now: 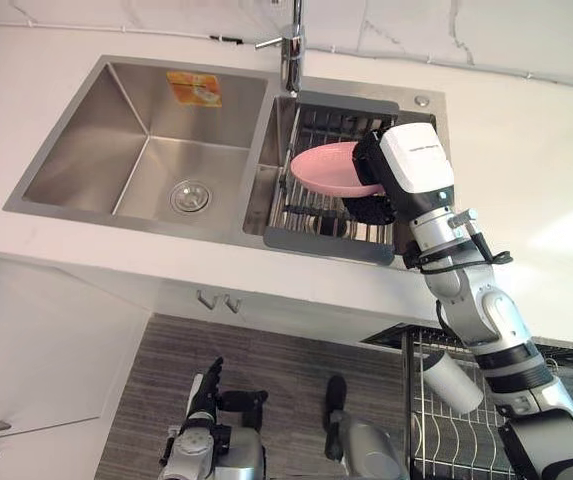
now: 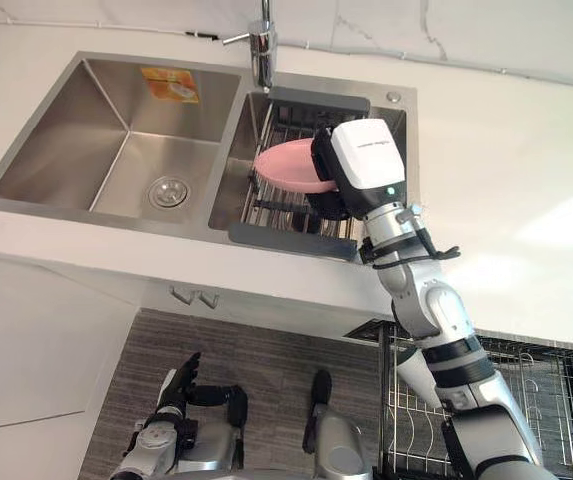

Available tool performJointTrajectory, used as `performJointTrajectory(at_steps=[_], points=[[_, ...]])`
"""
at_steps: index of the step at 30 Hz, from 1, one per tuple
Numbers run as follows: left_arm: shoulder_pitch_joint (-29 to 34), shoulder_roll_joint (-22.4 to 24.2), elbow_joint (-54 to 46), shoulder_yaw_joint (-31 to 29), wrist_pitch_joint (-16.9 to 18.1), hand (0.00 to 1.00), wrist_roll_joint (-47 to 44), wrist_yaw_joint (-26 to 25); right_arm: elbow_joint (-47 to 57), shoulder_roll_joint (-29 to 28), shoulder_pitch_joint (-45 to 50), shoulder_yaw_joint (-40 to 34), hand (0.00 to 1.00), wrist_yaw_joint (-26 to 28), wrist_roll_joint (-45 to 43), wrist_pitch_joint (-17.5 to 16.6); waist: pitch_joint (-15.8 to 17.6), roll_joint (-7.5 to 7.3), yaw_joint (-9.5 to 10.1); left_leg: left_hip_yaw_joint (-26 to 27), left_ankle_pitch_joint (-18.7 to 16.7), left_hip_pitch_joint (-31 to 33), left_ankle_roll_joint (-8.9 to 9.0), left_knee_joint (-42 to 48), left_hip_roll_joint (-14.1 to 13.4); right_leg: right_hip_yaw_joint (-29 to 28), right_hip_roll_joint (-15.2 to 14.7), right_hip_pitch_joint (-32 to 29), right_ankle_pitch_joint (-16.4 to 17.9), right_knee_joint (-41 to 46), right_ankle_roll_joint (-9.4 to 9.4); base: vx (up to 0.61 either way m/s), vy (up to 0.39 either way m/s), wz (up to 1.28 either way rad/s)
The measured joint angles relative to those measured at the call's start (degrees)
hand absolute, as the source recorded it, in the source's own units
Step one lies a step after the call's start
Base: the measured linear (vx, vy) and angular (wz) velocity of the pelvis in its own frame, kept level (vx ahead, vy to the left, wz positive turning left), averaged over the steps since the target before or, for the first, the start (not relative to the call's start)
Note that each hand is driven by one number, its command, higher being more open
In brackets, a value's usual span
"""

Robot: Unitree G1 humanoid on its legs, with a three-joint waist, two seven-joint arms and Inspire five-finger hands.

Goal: Walk over to the sink, pick up the cup, carry it to the dishwasher, place the cup inside the dishwasher, then close the dishwasher door

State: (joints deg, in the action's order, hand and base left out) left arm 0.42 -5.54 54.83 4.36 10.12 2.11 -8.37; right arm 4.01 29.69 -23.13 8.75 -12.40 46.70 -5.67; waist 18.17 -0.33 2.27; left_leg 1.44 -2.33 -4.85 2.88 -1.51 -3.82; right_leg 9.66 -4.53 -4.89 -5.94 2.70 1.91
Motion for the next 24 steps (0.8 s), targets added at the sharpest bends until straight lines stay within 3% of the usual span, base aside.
performJointTrajectory(at_steps=[18, 24], points=[[0.8, 0.1, 4.4, 0.8, -0.1, 1.0, 3.1, 0.9, 22.8, -0.3, 20.2, -11.1, 0.0, -7.7, 0.0, -5.3, -5.5, 0.03, -3.35, 1.0, -0.5, -4.8, -0.42, -0.5, -0.1, -0.8, 0.6, 5.9, -1.0, -4.2, 0.79, -0.01, -0.001, -0.02], [0.9, 0.3, 5.5, 3.1, 0.0, 1.0, 4.7, 0.9, 26.3, -4.3, 25.0, -16.5, 0.0, -9.6, 0.0, -5.5, -6.9, 0.38, -4.45, 3.7, -1.0, -5.7, -0.5, -0.7, 0.0, -3.3, 1.0, 6.2, -2.3, -5.8, 0.7, -0.01, 0.021, -0.22]])
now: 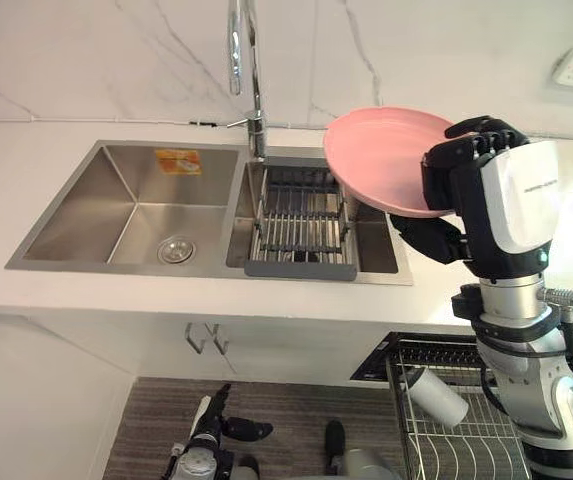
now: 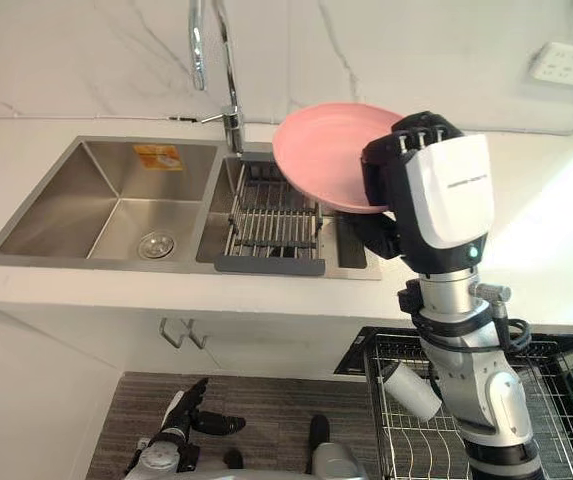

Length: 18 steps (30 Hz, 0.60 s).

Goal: Walk over to the sink, pick up the cup, carry it to the dishwasher, place the cup inside the dishwasher, then close the dishwasher door

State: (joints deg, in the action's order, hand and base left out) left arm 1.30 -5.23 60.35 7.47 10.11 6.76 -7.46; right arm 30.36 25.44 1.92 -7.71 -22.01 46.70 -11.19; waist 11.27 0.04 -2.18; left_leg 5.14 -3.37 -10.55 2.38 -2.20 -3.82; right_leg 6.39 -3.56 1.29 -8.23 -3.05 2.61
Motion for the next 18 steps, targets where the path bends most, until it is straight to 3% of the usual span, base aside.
performJointTrajectory(at_steps=[7, 10, 18], points=[[0.1, 1.0, 1.3, 0.3, 0.0, 1.0, 0.7, -0.1, 2.0, -7.5, 8.4, -8.4, 0.0, -2.1, 0.0, 2.7, -1.6, 1.21, -1.03, 2.6, -1.1, -0.5, 0.11, 0.2, -0.1, -2.5, 0.6, -0.3, -0.3, -0.9, 0.21, 0.0, 0.02, -0.2], [0.4, 1.6, 1.6, 0.6, 0.0, 1.0, 2.3, -0.1, 2.1, -11.3, 11.9, -10.8, 0.0, -2.9, 0.0, 3.9, -2.0, 1.83, -2.5, 4.0, -1.7, -1.0, 0.07, 0.5, -0.1, -3.9, 0.8, -0.5, -0.4, -0.9, 0.25, 0.02, 0.037, -0.28], [0.1, 2.7, 2.7, 2.1, 0.0, 1.0, 3.5, -0.9, 2.1, -20.7, 20.6, -17.7, 0.0, -3.2, -0.6, 6.5, -2.2, 2.28, -4.52, 10.4, -3.7, -1.8, 0.15, 1.4, -0.1, -9.9, 2.2, -2.7, -0.5, 0.0, 0.18, 0.02, 0.04, -0.41]])
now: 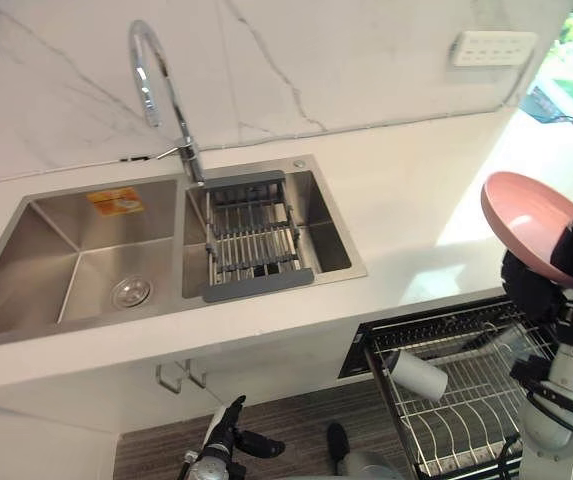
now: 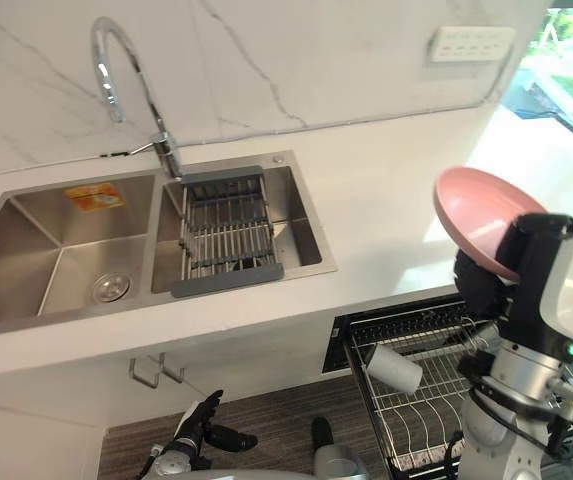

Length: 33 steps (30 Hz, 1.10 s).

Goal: Walk over to the sink, pick up the cup, carry it to the dishwasher, place the cup inside the dishwasher, then close the dishwasher door

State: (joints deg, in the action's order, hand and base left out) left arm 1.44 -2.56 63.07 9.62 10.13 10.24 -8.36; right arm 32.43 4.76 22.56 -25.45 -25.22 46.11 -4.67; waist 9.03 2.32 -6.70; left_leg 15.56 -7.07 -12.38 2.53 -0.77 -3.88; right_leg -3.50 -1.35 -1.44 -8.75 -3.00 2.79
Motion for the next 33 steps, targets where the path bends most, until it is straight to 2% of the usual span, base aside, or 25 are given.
performJointTrajectory(at_steps=[6, 11, 13, 18, 21, 27, 33], points=[[0.2, 0.8, 0.4, 1.0, 0.0, 1.0, 0.0, -0.6, -0.4, -6.5, 4.7, -5.9, 0.0, -1.4, -3.7, 2.8, -0.1, 0.43, -1.98, 4.3, -1.3, -0.1, 0.13, 1.0, 0.2, -4.1, 0.9, -2.5, 0.4, 2.4, 0.24, 0.0, 0.036, -0.36], [0.4, 1.4, 0.4, 1.1, 0.0, 1.0, 0.0, -1.2, -2.3, -8.9, 7.3, -8.0, 0.0, -3.1, -6.8, 4.4, 0.2, 0.66, -2.72, 7.2, -1.6, -0.2, 0.28, 1.2, 0.7, -6.8, 1.4, -4.9, 0.8, 5.3, 0.35, -0.03, 0.018, -0.3], [0.4, 1.6, 0.1, 1.0, 0.0, 1.0, 0.0, -1.3, -3.7, -8.9, 7.3, -8.0, 0.0, -3.1, -8.5, 4.5, 0.9, 0.57, -2.82, 8.2, -2.0, -0.2, 0.49, 1.4, 1.0, -7.6, 1.4, -5.8, 0.9, 6.4, 0.34, -0.06, 0.022, -0.3], [0.4, 2.5, -0.8, 0.9, 0.0, 1.0, -0.1, -1.3, -7.4, -8.8, 7.3, -7.9, 0.0, -3.0, -11.2, 5.2, 2.4, 1.88, -3.09, 8.9, -2.3, 1.1, -0.06, 1.9, 1.9, -7.7, 0.8, -8.3, 1.2, 8.8, 0.31, -0.05, 0.018, -0.08], [0.5, 2.5, -2.4, 0.8, 0.1, 1.0, -0.2, -1.3, -7.6, -8.3, 7.2, -7.9, 0.0, -2.5, -11.2, 5.7, 4.5, 2.5, -3.43, 8.7, -2.3, 2.5, -0.08, 2.1, 2.1, -6.9, 0.0, -9.6, 1.3, 9.2, 0.31, -0.02, 0.006, 0.15], [-0.6, 2.8, -3.9, 0.3, 0.3, 1.0, -0.3, -1.3, -7.6, -4.0, 3.0, -7.9, 0.0, -2.1, -11.2, 5.6, 8.9, 2.47, -3.65, 7.7, -2.3, 5.9, -0.1, 3.3, 1.9, -4.9, -1.2, -12.2, 1.3, 9.8, 0.31, 0.02, 0.01, 0.18], [-1.7, 2.9, -5.0, -0.4, 1.0, 1.0, -2.4, -1.3, -8.1, -2.2, -1.1, -7.9, 0.0, -1.4, -11.2, 5.4, 12.2, 2.46, -3.39, 6.2, -1.6, 8.8, -0.51, 5.4, 1.6, -3.4, -1.9, -13.4, 1.5, 10.2, 0.67, 0.06, 0.032, 0.17]])
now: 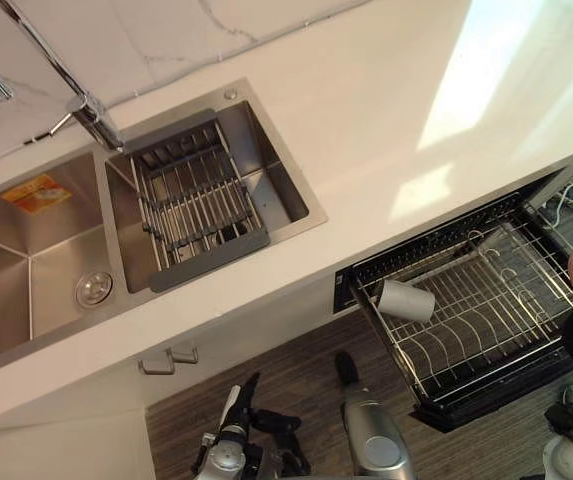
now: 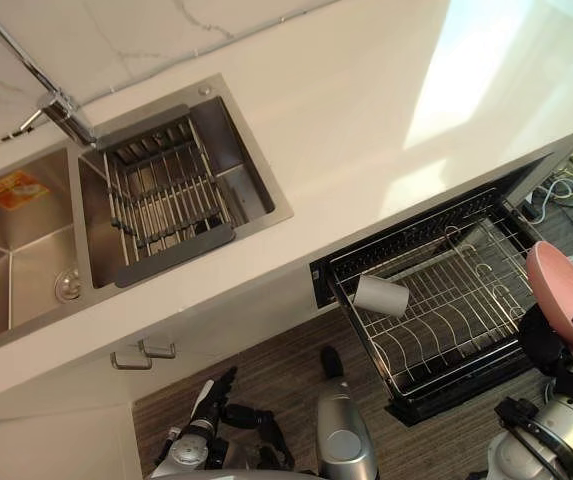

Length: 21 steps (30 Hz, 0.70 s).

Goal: Walk over to the sink, pick up the cup, carry it to the dishwasher, place the cup inside the dishwasher, then close the dishwasher door

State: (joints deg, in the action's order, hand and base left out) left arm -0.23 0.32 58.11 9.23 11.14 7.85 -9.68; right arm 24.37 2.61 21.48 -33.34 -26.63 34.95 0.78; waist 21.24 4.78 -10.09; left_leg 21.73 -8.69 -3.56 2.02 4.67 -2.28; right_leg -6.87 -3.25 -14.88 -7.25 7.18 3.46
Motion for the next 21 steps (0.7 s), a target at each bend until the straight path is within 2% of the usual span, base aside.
performJointTrajectory(at_steps=[4, 5, 7, 8, 12, 13, 14, 15, 21], points=[[-1.3, -0.1, -0.5, -0.4, 0.1, 1.0, -0.1, 0.0, -1.6, 1.4, -2.8, 0.0, 0.0, 0.5, 0.0, -1.2, 2.2, 0.32, 0.53, -1.0, -0.5, 1.7, -1.09, 2.3, 0.2, 0.8, -0.9, -0.7, -0.2, 0.8, 0.6, 0.07, 0.049, 0.14], [-1.5, -0.1, -1.0, -0.4, 0.1, 1.0, -0.2, 0.0, -2.0, 2.0, -3.5, 0.0, 0.0, 0.5, 0.0, -1.4, 3.0, -0.19, 0.95, -1.1, -0.9, 2.3, -1.29, 3.0, 0.3, 0.8, -1.1, -1.3, 0.0, 1.4, 0.79, 0.04, 0.035, 0.04], [-1.8, -0.2, -1.6, -0.4, 0.2, 1.0, -0.5, 0.0, -3.7, 3.0, -4.6, 0.0, 0.0, 0.5, -0.1, -1.9, 3.7, 0.11, 1.19, -1.5, -1.3, 3.2, -1.57, 4.0, 0.4, 1.1, -1.4, -1.9, 0.5, 2.1, 0.97, 0.04, 0.031, 0.11], [-2.2, -0.2, -1.6, -0.4, 0.2, 1.0, -1.2, 0.0, -5.3, 3.3, -5.5, 0.0, 0.0, 0.5, -0.6, -2.1, 4.1, -0.25, 1.35, -1.8, -1.6, 3.7, -1.67, 4.6, 0.5, 1.2, -1.6, -2.4, 0.9, 2.8, 1.12, 0.04, 0.021, 0.14], [-2.6, -0.2, -1.7, -0.4, 0.2, 1.0, -1.2, 0.0, -9.2, 3.4, -7.2, 0.1, 0.0, 0.5, -2.1, -2.1, 4.6, -0.22, 1.61, -2.2, -3.1, 4.5, -2.0, 6.8, 0.4, 1.5, -2.0, -3.1, 2.5, 5.5, 1.44, 0.01, 0.01, 0.07], [-2.6, -0.2, -1.8, -0.4, 0.2, 1.0, -1.2, 0.0, -10.2, 3.5, -7.5, 0.1, 0.0, 0.5, -2.1, -2.1, 5.0, -0.64, 1.57, -2.2, -3.6, 4.7, -2.1, 7.5, 0.5, 1.4, -2.1, -3.4, 3.0, 6.4, 1.55, 0.0, 0.0, 0.0], [-2.8, -0.2, -1.8, -0.5, 0.3, 1.0, -1.2, 0.0, -10.7, 3.7, -7.5, 0.1, 0.0, 0.5, -2.1, -2.0, 5.2, -0.3, 1.56, -2.2, -4.0, 4.6, -2.17, 8.0, 0.5, 1.3, -2.2, -3.4, 3.5, 7.1, 1.66, 0.0, 0.0, 0.0], [-2.9, -0.2, -1.8, -0.5, 0.3, 1.0, -1.2, -0.1, -11.8, 4.1, -7.5, 0.1, 0.0, 0.5, -2.1, -2.0, 5.5, -0.69, 1.54, -2.2, -4.4, 5.0, -2.3, 8.6, 0.6, 1.2, -2.4, -3.9, 4.0, 8.1, 1.86, 0.0, 0.0, 0.0], [-3.1, -0.1, -1.8, -1.0, 0.3, 1.0, -1.2, -0.1, -17.1, 4.7, -8.4, 0.1, 0.0, 0.5, -2.1, -1.6, 5.8, -0.75, 1.59, -2.2, -5.4, 5.9, -2.71, 10.2, 1.0, 0.8, -2.9, -5.3, 5.3, 10.5, 2.26, 0.0, 0.0, 0.01]])
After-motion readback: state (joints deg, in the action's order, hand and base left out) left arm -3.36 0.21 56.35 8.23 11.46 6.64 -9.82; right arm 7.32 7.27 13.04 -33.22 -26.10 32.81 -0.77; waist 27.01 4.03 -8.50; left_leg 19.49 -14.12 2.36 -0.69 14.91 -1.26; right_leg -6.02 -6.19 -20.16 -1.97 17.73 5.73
